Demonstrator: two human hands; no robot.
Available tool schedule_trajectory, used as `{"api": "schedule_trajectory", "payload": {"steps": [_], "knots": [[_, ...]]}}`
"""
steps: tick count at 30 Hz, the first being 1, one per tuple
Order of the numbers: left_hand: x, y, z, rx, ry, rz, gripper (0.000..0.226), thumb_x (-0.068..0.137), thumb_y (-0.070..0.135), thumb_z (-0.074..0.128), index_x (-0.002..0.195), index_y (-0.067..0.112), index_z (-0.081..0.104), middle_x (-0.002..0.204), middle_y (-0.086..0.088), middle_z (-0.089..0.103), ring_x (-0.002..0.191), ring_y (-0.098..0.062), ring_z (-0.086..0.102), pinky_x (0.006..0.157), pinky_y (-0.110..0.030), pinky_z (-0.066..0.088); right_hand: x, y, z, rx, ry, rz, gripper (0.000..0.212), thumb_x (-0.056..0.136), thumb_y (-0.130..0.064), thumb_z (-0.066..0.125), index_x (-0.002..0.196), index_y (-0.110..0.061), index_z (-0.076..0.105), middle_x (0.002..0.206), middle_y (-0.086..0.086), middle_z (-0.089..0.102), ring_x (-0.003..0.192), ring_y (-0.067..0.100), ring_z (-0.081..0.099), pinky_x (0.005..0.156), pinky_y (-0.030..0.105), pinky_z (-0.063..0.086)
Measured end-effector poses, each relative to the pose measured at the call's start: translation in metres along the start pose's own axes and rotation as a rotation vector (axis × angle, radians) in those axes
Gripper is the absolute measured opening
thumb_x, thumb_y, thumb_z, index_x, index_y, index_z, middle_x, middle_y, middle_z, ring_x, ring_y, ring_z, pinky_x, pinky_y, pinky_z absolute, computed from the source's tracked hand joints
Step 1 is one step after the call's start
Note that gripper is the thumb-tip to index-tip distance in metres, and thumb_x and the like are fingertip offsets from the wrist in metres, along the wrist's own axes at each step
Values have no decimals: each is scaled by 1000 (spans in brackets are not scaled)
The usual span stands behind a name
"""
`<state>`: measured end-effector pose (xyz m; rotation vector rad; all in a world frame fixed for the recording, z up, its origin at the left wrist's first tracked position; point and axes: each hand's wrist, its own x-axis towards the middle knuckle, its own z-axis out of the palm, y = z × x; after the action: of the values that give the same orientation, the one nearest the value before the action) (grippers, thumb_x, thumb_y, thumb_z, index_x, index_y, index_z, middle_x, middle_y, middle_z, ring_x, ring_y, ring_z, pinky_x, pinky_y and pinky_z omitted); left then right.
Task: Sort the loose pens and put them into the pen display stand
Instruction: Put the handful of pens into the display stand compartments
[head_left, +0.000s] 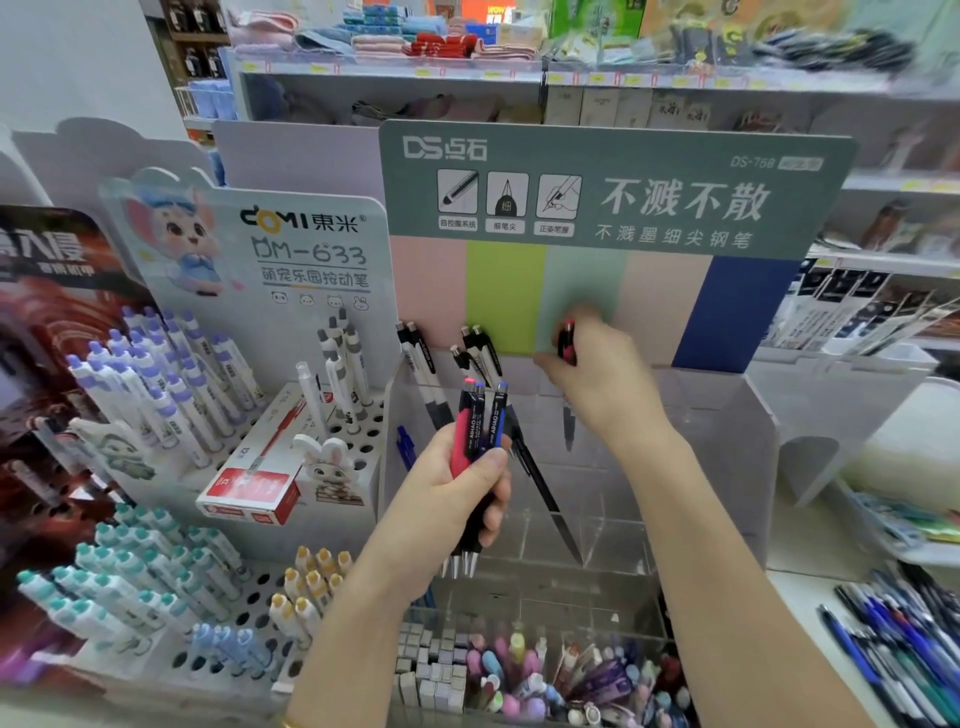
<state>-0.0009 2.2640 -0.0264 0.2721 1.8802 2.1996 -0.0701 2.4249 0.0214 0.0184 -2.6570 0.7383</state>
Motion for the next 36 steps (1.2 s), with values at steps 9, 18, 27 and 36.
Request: {"api": "schedule_trajectory", "payload": {"steps": [9, 18, 27, 36], "knots": [[1, -2, 1, 52, -31, 1, 22, 99, 4, 46, 116, 16, 50, 77, -4, 66, 60, -15, 50, 54, -28, 44, 3, 6, 2, 100, -75, 10, 35, 85, -21, 69, 109, -5, 50, 94, 7, 56, 85, 30, 58, 71, 34, 48], [1, -2, 2, 58, -37, -48, 23, 98, 4, 48, 117, 17, 50, 75, -1, 66, 61, -11, 54, 54, -25, 47, 3, 11, 6, 128, -25, -6, 29, 85, -14, 69, 106, -4, 53, 100, 14, 65, 91, 34, 59, 78, 42, 50], [-2, -1, 3, 16, -16, -60, 25, 99, 3, 44, 120, 17, 48, 70, -1, 58, 60, -16, 57, 60, -30, 52, -17, 6, -2, 282, 264, -89, 11, 88, 0, 57, 96, -7, 60, 88, 4, 64, 80, 20, 59, 76, 29, 49], [9, -3, 13, 622, 177, 183, 20, 98, 13, 43, 113, 24, 38, 88, 3, 57, 72, -16, 57, 70, -45, 52, -57, -26, -3, 697, -182, -23, 18, 79, -30, 74, 85, -21, 59, 73, 5, 64, 60, 17, 59, 52, 22, 47]]}}
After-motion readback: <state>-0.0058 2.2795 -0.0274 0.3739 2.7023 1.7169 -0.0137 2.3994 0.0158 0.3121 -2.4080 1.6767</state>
